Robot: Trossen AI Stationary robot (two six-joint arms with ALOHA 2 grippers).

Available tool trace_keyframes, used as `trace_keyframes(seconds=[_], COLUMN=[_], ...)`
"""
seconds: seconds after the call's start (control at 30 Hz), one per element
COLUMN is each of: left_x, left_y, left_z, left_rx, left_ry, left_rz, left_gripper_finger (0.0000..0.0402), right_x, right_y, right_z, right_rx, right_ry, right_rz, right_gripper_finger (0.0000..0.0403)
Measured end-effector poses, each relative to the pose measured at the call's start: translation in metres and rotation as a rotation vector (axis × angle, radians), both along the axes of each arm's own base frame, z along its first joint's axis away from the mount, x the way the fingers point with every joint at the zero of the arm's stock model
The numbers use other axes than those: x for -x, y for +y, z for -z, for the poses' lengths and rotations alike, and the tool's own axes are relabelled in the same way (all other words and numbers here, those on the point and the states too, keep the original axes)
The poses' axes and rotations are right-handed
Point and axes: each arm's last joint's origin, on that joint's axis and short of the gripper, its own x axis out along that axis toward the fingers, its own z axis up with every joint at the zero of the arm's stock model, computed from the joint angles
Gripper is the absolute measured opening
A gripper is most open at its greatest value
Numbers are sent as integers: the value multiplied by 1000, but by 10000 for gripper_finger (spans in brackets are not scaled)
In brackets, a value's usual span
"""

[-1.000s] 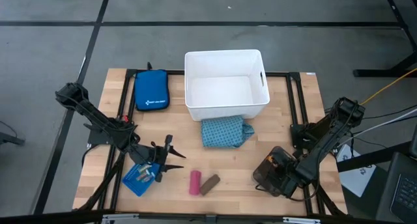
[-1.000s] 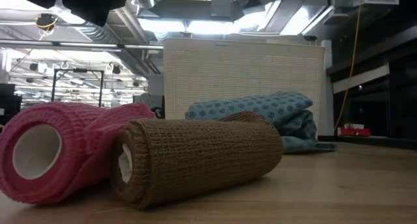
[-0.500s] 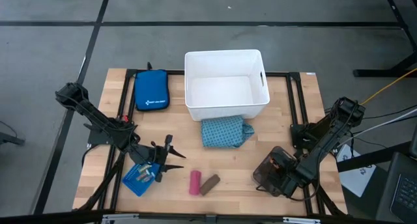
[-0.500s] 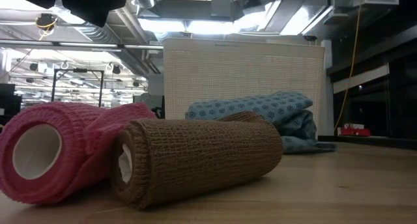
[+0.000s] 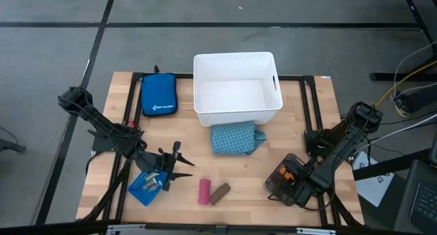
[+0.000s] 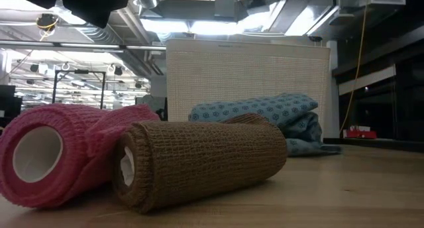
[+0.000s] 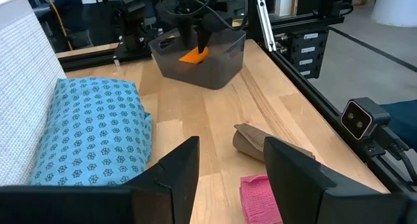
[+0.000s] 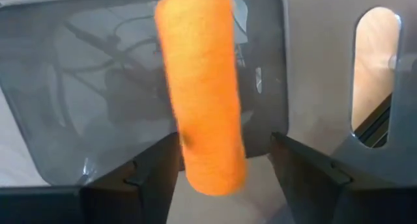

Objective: Pick & Place Medicine items
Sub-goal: Put the brown bandage into the black bin

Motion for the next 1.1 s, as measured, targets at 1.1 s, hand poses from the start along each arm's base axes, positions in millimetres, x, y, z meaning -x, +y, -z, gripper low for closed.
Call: trace_keyframes(seconds=[1.1], left_x=[0], left_y=[0], left_z=[0], left_rx=[-2], left_ry=[0], left_rz=[0], left_gripper_finger=[168], right_x=[-126], right_y=[63], right_z=[-112], right_rx=[349], right_ry=[-1041], right_rz=[-920], right_gripper_finger=[210])
